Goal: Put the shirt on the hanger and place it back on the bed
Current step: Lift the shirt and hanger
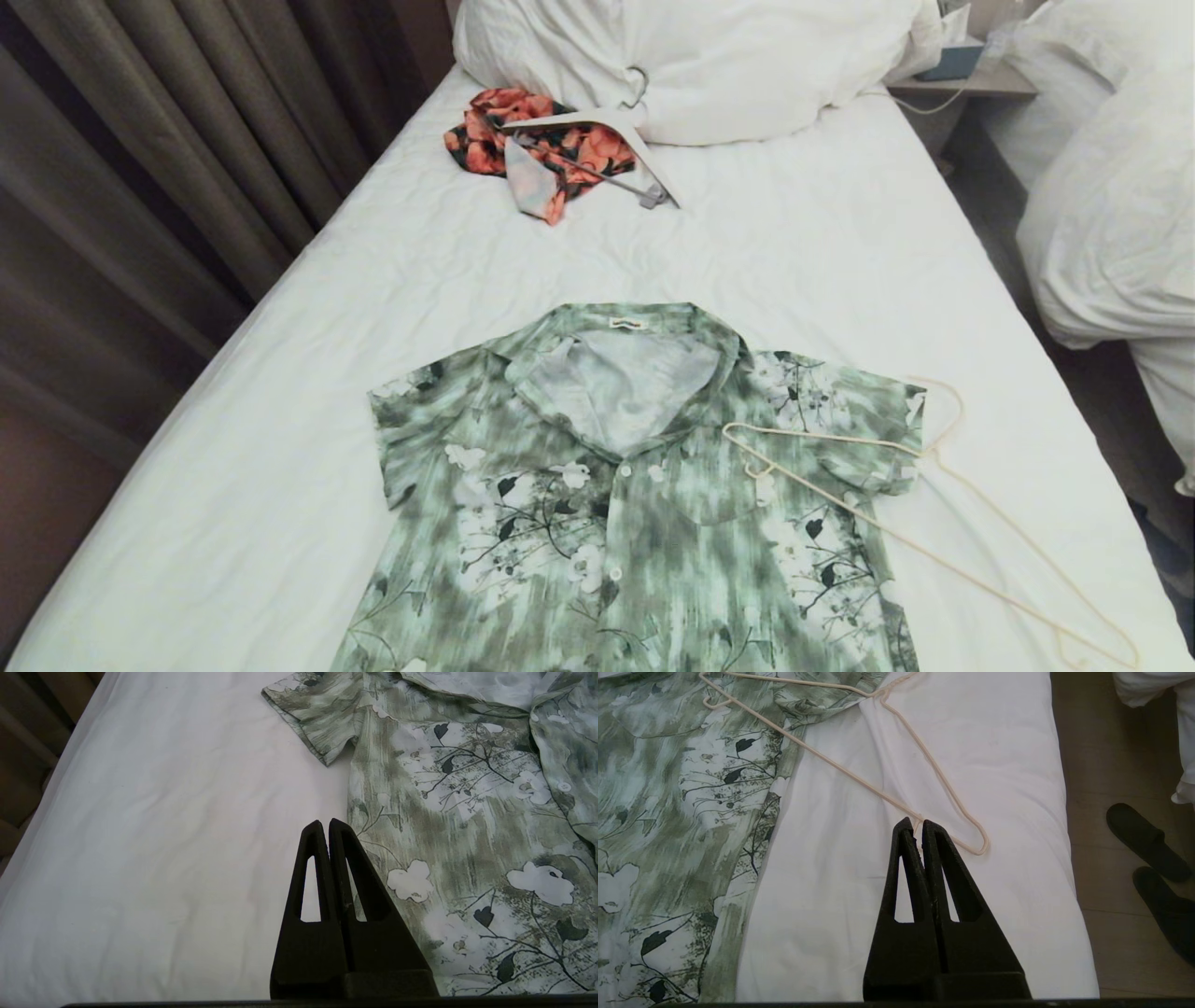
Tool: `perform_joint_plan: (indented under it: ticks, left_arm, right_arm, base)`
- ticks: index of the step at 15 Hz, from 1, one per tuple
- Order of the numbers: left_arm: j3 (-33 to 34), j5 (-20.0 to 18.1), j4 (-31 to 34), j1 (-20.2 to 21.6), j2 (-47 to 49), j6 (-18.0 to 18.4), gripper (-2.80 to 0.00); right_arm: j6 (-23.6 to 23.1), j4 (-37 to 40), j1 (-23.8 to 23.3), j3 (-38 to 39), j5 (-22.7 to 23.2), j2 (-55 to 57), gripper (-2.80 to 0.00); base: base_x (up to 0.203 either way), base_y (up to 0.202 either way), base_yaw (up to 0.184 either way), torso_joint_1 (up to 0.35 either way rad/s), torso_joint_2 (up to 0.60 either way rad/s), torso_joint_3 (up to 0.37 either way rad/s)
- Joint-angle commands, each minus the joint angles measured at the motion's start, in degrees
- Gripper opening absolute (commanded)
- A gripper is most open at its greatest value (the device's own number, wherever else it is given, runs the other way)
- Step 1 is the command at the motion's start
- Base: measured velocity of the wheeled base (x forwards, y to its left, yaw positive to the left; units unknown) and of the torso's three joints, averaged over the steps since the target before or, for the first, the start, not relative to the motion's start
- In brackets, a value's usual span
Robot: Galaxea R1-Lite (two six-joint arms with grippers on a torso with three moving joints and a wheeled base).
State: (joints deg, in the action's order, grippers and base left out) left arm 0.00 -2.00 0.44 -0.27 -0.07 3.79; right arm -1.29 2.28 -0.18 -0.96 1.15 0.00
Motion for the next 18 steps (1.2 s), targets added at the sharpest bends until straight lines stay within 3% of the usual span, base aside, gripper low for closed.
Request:
perform_joint_plan:
  ticks: [1, 4, 8, 11, 13, 18]
  left_arm:
    - [0.00, -0.02, 0.00, 0.00, -0.01, -0.01, -2.80]
    - [0.00, -0.02, 0.00, 0.00, -0.01, -0.01, -2.80]
    - [0.00, -0.02, 0.00, 0.00, 0.03, -0.01, -2.80]
    - [0.08, -0.02, 0.00, 0.00, -0.01, -0.01, -2.80]
    - [0.08, -0.02, 0.00, 0.00, -0.01, -0.01, -2.80]
    - [0.00, -0.02, 0.00, 0.00, -0.01, -0.01, -2.80]
  right_arm:
    - [-0.11, 0.01, 0.01, 0.00, 0.00, 0.09, -2.80]
    - [-0.73, 0.09, 0.01, 0.00, 0.02, 0.03, -2.80]
    - [-8.28, 0.17, 0.27, -1.33, 2.06, 2.43, -2.80]
    - [-7.05, 0.28, 0.27, -9.20, 4.94, 12.65, -2.80]
    - [-1.58, 0.10, 0.31, -14.76, 6.17, 22.44, -2.80]
    - [25.04, -5.91, -0.90, -25.99, 11.11, 51.42, -2.80]
  base:
    - [0.000, 0.000, 0.000, 0.000, 0.00, 0.000]
    - [0.000, 0.000, 0.000, 0.000, 0.00, 0.000]
    - [0.000, 0.000, 0.000, 0.000, 0.00, 0.000]
    - [0.000, 0.000, 0.000, 0.000, 0.00, 0.000]
    - [0.000, 0.000, 0.000, 0.000, 0.00, 0.000]
    - [0.000, 0.000, 0.000, 0.000, 0.00, 0.000]
